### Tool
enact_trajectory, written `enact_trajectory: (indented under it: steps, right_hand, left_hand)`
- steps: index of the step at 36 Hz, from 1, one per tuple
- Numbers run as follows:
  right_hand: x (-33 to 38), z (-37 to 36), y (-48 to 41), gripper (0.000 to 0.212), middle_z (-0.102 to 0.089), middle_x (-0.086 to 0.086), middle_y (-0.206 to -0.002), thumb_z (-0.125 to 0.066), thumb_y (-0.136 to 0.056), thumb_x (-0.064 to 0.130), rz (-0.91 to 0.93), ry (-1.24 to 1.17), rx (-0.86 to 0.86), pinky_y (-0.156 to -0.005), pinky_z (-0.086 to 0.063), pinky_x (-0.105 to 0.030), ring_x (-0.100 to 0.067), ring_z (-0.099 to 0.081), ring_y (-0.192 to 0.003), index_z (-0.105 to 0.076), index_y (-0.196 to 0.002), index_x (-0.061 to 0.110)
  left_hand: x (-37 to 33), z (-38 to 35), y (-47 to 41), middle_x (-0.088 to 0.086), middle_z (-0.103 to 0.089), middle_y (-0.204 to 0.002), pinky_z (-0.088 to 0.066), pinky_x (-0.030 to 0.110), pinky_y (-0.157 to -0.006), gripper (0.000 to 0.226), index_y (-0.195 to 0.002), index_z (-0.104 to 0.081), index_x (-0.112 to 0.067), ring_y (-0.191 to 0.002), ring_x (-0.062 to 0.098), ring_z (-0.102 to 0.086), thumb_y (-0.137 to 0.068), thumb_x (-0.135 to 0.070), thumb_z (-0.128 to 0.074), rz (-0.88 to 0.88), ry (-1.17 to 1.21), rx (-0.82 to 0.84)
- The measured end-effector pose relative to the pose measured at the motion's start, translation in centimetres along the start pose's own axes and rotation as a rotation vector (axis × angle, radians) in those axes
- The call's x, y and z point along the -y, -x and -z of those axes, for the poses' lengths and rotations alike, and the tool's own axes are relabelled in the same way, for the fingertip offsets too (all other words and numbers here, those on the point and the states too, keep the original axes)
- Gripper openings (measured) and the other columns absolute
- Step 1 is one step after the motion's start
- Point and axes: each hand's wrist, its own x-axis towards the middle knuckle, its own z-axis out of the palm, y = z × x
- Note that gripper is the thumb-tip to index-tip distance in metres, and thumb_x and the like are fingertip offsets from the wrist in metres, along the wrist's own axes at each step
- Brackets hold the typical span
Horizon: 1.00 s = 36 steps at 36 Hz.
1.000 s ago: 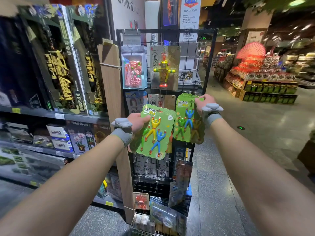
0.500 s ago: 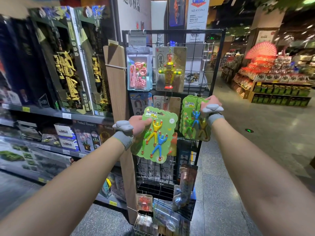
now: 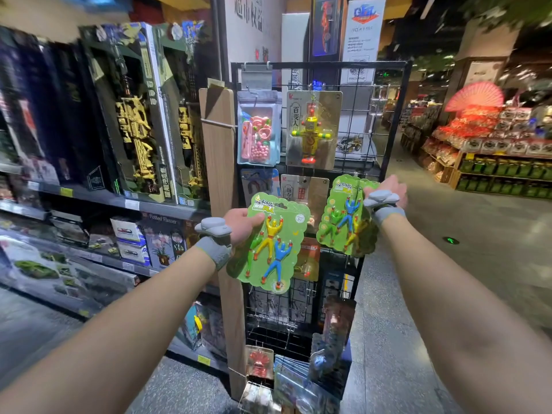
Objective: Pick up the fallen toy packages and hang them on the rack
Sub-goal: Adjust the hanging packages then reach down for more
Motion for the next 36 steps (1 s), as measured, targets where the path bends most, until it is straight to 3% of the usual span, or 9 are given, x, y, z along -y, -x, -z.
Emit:
enact_trajectory:
  steps: [5,11,17,21,23,25,27,32,36]
  right_hand:
    - [0.1,0.4,0.8,0.046,-0.051,-0.016,-0.117,-0.074,-0.08,0.026,-0.024,-0.01,0.02,-0.071,-0.044,-0.038,-0.038,-0.058,-0.101,-0.05,-0.114,0.006]
    - [0.0,0.5,2.0,0.04,-0.047,-0.019,-0.124,-0.067,-0.086,0.011,-0.024,0.011,-0.096,-0.085,-0.047,-0.045,-0.041,-0.056,-0.108,-0.044,-0.119,0.005]
    - [0.1,1.2,4.5,0.042,-0.049,-0.017,-0.121,-0.063,-0.084,0.015,0.03,0.036,-0.026,-0.08,-0.048,-0.041,-0.039,-0.057,-0.105,-0.044,-0.12,0.004]
    - [0.0,1.4,6.4,0.007,-0.058,-0.008,-0.078,-0.057,-0.079,0.016,0.087,0.046,0.124,-0.057,-0.042,-0.024,-0.025,-0.053,-0.069,-0.051,-0.08,0.014]
    - [0.2,1.1,7.5,0.013,-0.058,-0.007,-0.075,-0.058,-0.085,0.018,0.109,0.048,0.172,-0.062,-0.052,-0.026,-0.023,-0.055,-0.069,-0.048,-0.077,0.017]
    - [0.5,0.6,8.3,0.022,-0.057,-0.008,-0.078,-0.056,-0.092,0.022,0.132,0.043,0.223,-0.074,-0.053,-0.031,-0.023,-0.056,-0.073,-0.046,-0.072,0.016]
    - [0.7,0.3,9.4,0.031,-0.052,-0.005,-0.074,-0.049,-0.096,0.029,0.16,0.02,0.246,-0.067,-0.049,-0.029,-0.02,-0.051,-0.067,-0.042,-0.068,0.017]
    - [0.9,0.9,11.3,0.045,-0.053,-0.014,-0.093,-0.023,-0.105,0.032,0.15,-0.033,0.313,-0.077,-0.039,-0.034,-0.023,-0.049,-0.081,-0.054,-0.09,0.003]
    - [-0.1,1.3,11.9,0.063,-0.06,-0.013,-0.107,-0.026,-0.101,0.053,0.16,-0.175,0.346,-0.094,-0.046,-0.043,-0.028,-0.057,-0.095,-0.062,-0.113,0.004]
  left_hand:
    - [0.1,-0.2,0.2,0.003,-0.072,-0.091,-0.048,0.025,-0.06,0.025,-0.102,-0.069,-0.012,-0.077,0.016,-0.067,-0.098,-0.034,-0.058,-0.002,0.019,0.012]
    - [0.1,-0.2,0.3,0.006,-0.073,-0.095,-0.052,0.026,-0.065,0.028,-0.102,-0.07,-0.01,-0.082,0.02,-0.068,-0.097,-0.035,-0.058,-0.019,0.012,0.037]
    - [-0.2,-1.0,0.1,-0.003,-0.068,-0.083,-0.045,0.022,-0.059,0.025,-0.094,-0.068,-0.016,-0.072,0.013,-0.062,-0.097,-0.038,-0.057,-0.058,-0.051,0.043]
    - [-0.3,-2.4,0.1,0.007,-0.07,-0.104,-0.052,0.032,-0.078,0.043,-0.104,-0.069,-0.011,-0.09,0.023,-0.065,-0.093,-0.051,-0.058,-0.076,-0.123,0.076]
    - [-0.2,-3.1,0.0,0.007,-0.069,-0.118,-0.052,0.039,-0.092,0.06,-0.122,-0.065,-0.01,-0.102,0.025,-0.065,-0.088,-0.059,-0.059,-0.082,-0.132,0.071]
    - [-0.5,-3.7,0.1,0.008,-0.07,-0.113,-0.051,0.034,-0.085,0.052,-0.117,-0.068,-0.009,-0.093,0.022,-0.064,-0.091,-0.053,-0.058,-0.101,-0.128,0.078]
    - [-0.7,-4.4,0.3,0.007,-0.069,-0.111,-0.048,0.031,-0.082,0.048,-0.118,-0.067,-0.009,-0.091,0.02,-0.061,-0.094,-0.05,-0.057,-0.117,-0.15,0.083]
    - [-1.2,-5.7,0.6,0.009,-0.062,-0.127,-0.046,0.041,-0.101,0.057,-0.127,-0.059,-0.003,-0.103,0.023,-0.058,-0.095,-0.05,-0.054,-0.118,-0.153,0.105]
    - [-1.2,-6.4,0.6,0.009,-0.06,-0.129,-0.047,0.042,-0.101,0.063,-0.132,-0.055,-0.001,-0.104,0.024,-0.058,-0.094,-0.051,-0.056,-0.091,-0.127,0.097]
